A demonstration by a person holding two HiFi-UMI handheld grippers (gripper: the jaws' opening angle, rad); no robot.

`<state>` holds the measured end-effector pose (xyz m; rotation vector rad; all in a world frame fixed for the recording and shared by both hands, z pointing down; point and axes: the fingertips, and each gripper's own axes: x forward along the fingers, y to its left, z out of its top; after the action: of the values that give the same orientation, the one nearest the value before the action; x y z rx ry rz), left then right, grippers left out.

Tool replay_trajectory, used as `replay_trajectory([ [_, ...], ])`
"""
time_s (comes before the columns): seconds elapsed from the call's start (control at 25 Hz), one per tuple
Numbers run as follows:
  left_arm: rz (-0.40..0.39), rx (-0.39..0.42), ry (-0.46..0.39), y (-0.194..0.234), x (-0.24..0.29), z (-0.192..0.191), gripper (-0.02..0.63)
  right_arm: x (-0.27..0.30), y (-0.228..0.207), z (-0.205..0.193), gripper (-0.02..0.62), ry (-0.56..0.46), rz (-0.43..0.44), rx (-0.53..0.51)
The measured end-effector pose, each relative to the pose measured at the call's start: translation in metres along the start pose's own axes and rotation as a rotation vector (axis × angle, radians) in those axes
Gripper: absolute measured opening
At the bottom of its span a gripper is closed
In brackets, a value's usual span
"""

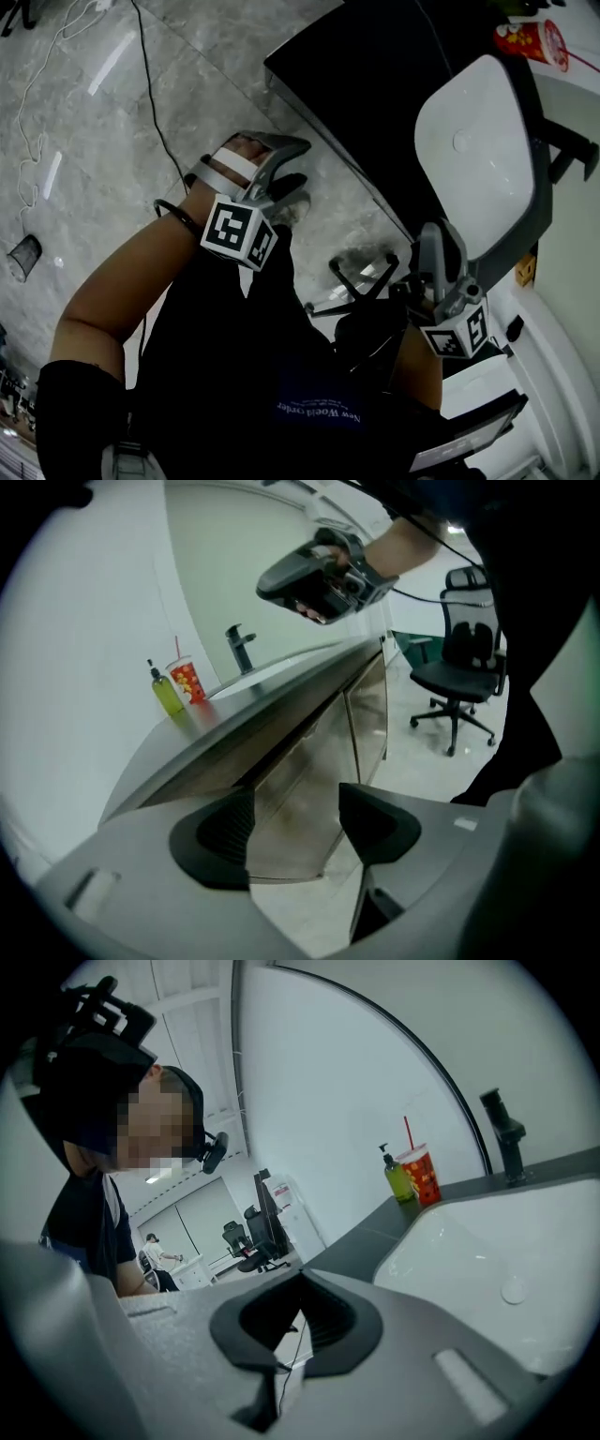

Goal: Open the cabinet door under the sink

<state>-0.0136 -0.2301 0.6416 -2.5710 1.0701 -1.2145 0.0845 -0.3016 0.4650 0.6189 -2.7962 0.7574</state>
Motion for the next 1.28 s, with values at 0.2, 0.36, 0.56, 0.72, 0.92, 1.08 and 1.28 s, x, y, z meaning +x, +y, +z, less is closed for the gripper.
replay_trajectory([
  [0.2, 0.124, 0.339, 0.182, 0.002, 0.021, -0.038, 0.331, -0.002, 0.014, -0.031, 0.000, 0.027, 0.044, -0.010],
  [0.36, 0.220, 0.480, 0.222, 0.016, 0.044, -0.038, 0.381, -0.012, 0.003, -0.040, 0.000, 0.028, 0.050, -0.005],
  [0.56, 0.246, 0.557, 0.252, 0.019, 0.069, -0.037, 0.403, -0.021, -0.009, -0.047, 0.000, 0.012, 0.034, 0.014],
  [0.72, 0.265, 0.593, 0.277, 0.016, 0.077, -0.040, 0.427, -0.029, -0.009, -0.054, 0.000, 0.014, 0.036, 0.021],
  [0.92, 0.319, 0.592, 0.299, 0.017, 0.077, -0.039, 0.435, -0.037, -0.009, -0.055, 0.000, 0.010, 0.027, 0.038],
  [1.08, 0.399, 0.654, 0.328, 0.026, 0.084, -0.039, 0.463, -0.040, -0.007, -0.056, 0.000, 0.012, 0.025, 0.048],
  [1.28, 0.445, 0.659, 0.339, 0.031, 0.092, -0.037, 0.469, -0.031, -0.001, -0.059, 0.000, 0.034, 0.019, 0.093],
])
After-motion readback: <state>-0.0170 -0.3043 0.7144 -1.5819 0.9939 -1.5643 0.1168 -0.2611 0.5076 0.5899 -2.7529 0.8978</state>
